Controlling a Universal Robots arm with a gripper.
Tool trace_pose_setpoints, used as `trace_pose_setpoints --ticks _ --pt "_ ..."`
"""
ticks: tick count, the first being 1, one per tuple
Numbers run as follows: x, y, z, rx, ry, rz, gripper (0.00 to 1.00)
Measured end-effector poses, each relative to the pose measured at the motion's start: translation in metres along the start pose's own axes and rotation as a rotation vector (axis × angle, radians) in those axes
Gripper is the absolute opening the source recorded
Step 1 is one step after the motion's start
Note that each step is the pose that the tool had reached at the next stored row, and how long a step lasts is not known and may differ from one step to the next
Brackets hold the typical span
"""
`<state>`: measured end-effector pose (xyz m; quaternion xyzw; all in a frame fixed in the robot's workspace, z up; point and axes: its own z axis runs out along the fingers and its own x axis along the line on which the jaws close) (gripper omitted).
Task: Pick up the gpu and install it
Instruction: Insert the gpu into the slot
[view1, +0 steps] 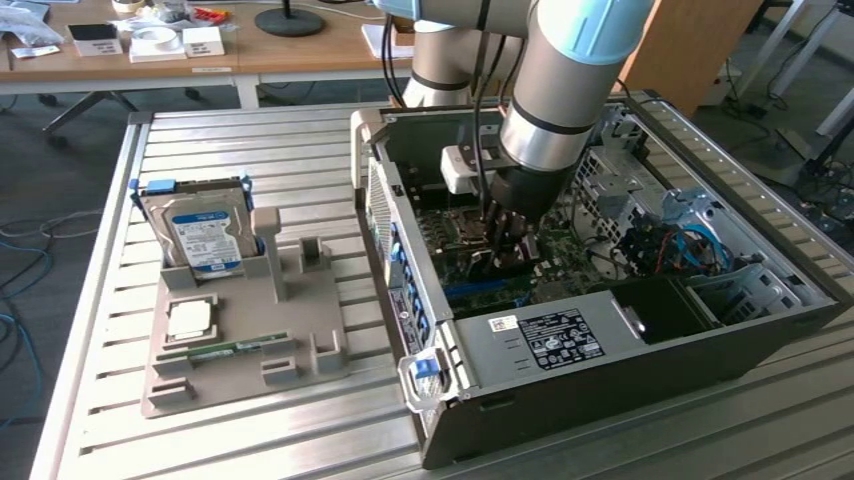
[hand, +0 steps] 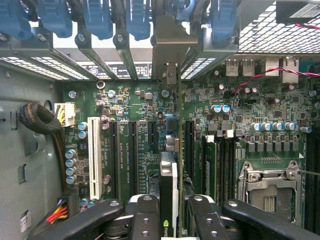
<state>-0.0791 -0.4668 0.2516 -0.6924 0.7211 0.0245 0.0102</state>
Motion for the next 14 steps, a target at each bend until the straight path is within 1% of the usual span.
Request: trace_pose_setpoints --ticks 14 --pt "0.0001 0.0 0.0014 0.0 0.0 0.0 0.27"
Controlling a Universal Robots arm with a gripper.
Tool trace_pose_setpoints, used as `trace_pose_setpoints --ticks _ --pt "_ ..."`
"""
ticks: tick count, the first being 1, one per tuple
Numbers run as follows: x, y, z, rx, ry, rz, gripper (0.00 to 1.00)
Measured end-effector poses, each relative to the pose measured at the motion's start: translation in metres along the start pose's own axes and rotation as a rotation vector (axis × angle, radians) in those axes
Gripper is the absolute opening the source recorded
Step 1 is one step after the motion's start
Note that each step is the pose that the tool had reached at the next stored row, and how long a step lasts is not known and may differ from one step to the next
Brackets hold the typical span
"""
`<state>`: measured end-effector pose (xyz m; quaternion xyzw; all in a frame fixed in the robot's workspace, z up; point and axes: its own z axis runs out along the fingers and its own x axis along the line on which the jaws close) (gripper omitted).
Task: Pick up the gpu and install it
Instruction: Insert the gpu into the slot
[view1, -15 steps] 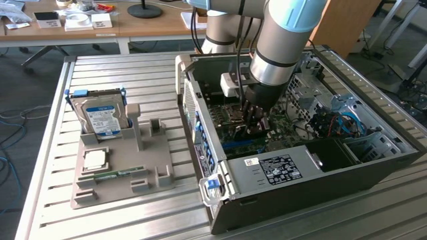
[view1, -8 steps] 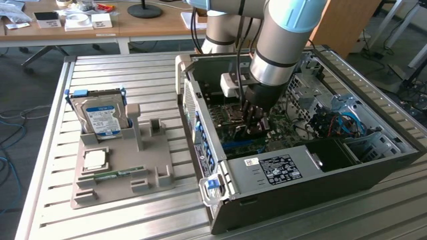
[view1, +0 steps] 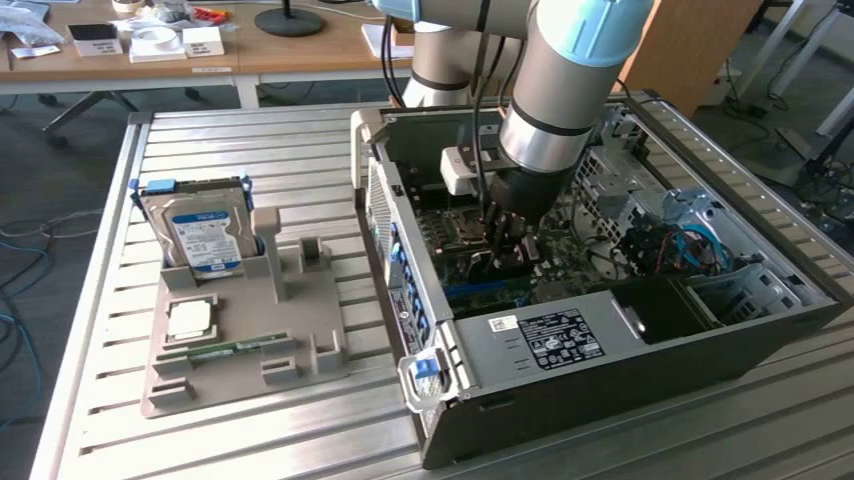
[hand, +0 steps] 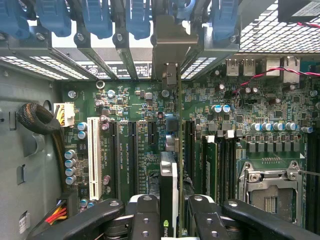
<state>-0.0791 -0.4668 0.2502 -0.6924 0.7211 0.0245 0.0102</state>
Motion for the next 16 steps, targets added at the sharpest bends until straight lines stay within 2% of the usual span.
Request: trace_pose_setpoints --ticks 16 --pt "0.0003 0.0 0.0046 -0.0001 0.0003 0.0 0.27"
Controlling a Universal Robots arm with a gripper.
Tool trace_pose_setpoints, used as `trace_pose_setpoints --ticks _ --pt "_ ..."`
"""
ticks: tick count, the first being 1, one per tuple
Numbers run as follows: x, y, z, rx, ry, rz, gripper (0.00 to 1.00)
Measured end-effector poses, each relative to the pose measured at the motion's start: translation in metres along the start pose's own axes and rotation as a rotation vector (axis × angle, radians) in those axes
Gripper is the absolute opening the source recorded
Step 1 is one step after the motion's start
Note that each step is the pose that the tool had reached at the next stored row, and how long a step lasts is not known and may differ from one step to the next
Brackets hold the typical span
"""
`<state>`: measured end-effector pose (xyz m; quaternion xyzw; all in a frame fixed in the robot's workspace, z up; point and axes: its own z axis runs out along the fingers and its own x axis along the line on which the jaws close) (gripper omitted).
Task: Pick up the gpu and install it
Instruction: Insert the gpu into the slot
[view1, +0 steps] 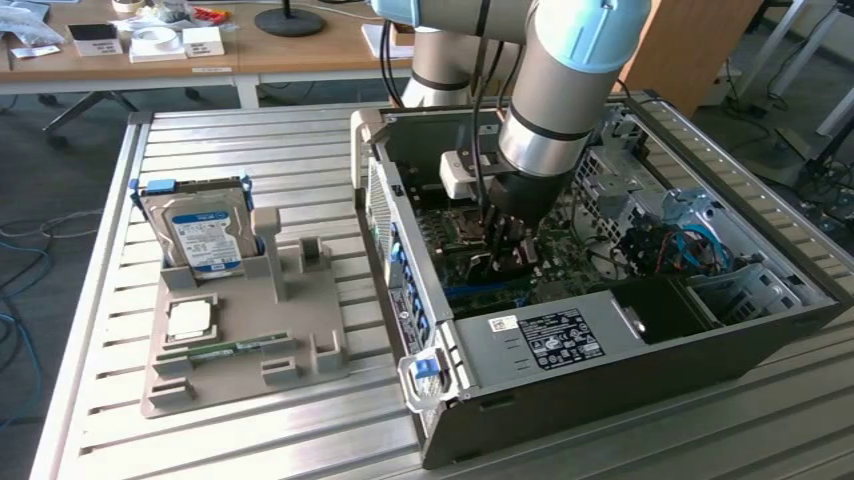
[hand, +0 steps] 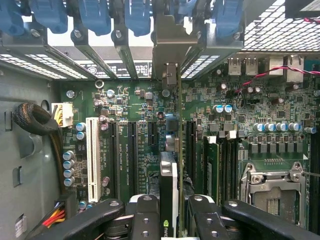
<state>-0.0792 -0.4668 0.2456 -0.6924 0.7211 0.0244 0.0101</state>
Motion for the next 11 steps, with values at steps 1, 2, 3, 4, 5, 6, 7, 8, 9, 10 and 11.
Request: trace_pose_setpoints --ticks 1,2,3,4,5,6,7,8,9,10,11 --pt "0.0 0.0 0.0 0.0 0.0 0.0 0.27" --pt "0.0 0.0 0.0001 0.0001 -0.0002 0.0 0.27" --pt "0.0 0.0 0.0001 0.0001 -0.0002 0.0 0.27" --pt "0.0 0.0 0.0001 0.0001 -0.0002 0.0 0.27" --pt "0.0 0.0 0.0002 0.0001 -0.0002 0.0 0.27" --pt "0.0 0.0 0.0004 0.0001 -0.0003 0.0 0.27" --pt "0.0 0.0 0.0008 0.0002 -0.0005 0.0 0.27" --pt "0.0 0.0 0.0012 0.0002 -0.0006 0.0 0.27" --pt "0.0 -0.0001 0.0015 0.0001 -0.0003 0.0 0.27" --pt "0.0001 0.0 0.0019 0.0001 -0.0002 0.0 0.27" --pt "0.0001 0.0 0.0021 0.0 -0.0001 0.0 0.27"
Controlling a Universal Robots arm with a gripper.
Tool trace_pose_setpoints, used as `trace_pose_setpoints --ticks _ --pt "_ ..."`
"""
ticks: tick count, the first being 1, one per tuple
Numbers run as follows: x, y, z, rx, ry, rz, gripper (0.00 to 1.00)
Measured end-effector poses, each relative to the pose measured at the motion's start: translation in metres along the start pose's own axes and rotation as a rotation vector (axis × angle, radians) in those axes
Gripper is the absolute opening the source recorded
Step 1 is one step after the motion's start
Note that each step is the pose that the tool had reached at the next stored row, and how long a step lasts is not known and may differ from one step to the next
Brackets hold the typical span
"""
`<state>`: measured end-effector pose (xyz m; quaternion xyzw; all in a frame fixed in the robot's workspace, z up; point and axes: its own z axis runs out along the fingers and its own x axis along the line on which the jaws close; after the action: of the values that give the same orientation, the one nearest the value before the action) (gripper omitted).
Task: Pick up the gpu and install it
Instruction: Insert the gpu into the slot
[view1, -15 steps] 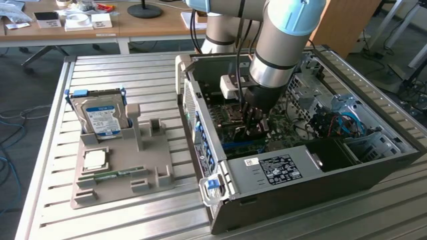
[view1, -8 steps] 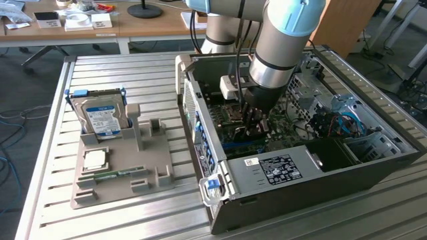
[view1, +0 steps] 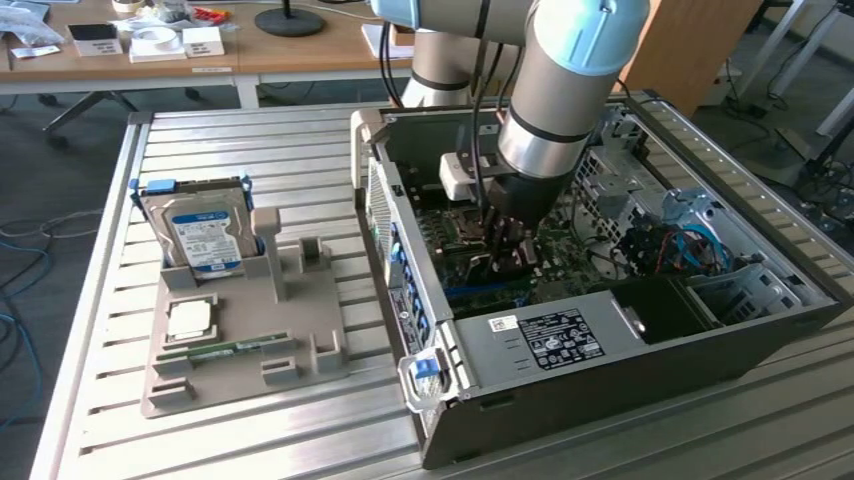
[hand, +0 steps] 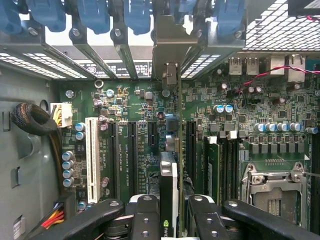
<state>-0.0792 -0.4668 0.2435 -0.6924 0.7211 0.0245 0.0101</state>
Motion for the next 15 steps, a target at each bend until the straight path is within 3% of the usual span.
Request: trace_pose_setpoints --ticks 15 --pt "0.0007 -0.0001 0.0007 0.0 -0.001 0.0 0.27"
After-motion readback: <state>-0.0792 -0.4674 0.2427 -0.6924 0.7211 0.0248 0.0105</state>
